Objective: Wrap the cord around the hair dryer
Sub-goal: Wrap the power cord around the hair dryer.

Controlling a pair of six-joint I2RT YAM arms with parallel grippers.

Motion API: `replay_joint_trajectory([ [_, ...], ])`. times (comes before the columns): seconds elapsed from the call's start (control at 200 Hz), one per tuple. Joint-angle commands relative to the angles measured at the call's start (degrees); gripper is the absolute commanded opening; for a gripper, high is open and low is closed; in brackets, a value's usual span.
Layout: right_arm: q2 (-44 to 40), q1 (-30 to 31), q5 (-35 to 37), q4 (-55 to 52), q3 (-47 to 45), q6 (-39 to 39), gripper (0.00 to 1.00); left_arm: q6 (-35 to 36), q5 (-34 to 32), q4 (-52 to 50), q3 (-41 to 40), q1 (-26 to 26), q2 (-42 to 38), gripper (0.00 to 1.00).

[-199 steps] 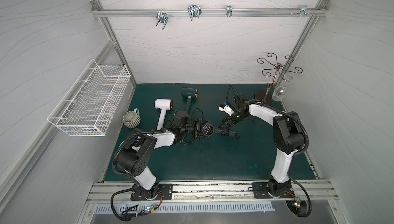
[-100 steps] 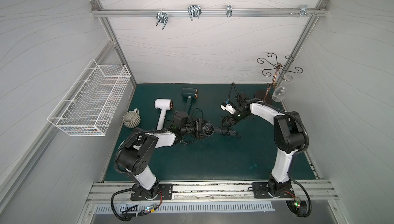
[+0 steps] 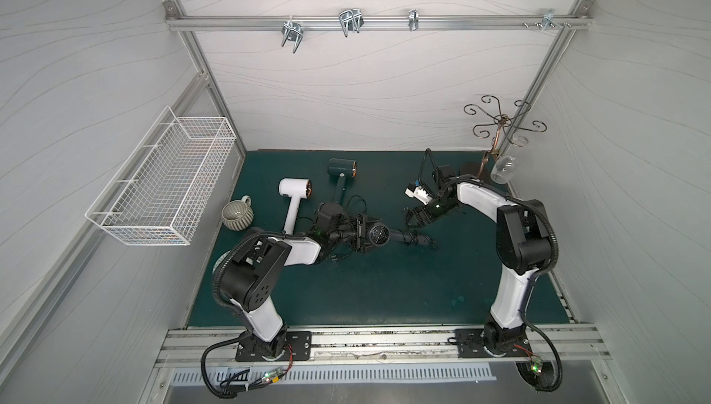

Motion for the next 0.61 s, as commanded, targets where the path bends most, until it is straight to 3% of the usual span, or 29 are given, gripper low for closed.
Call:
replay_joint_trajectory([
  [0.0,2.2,-0.2,1.5,-4.8,1.4,-0.8,0.84,-8.1,0.3,9.0,0.8,-0.9,0.6,0.00],
  [0.6,2.7,-4.6,8.3,-9.6,2.8,2.3,0.86,-13.9,-2.6,12.7,1.5,-1.0,4.5,0.00],
])
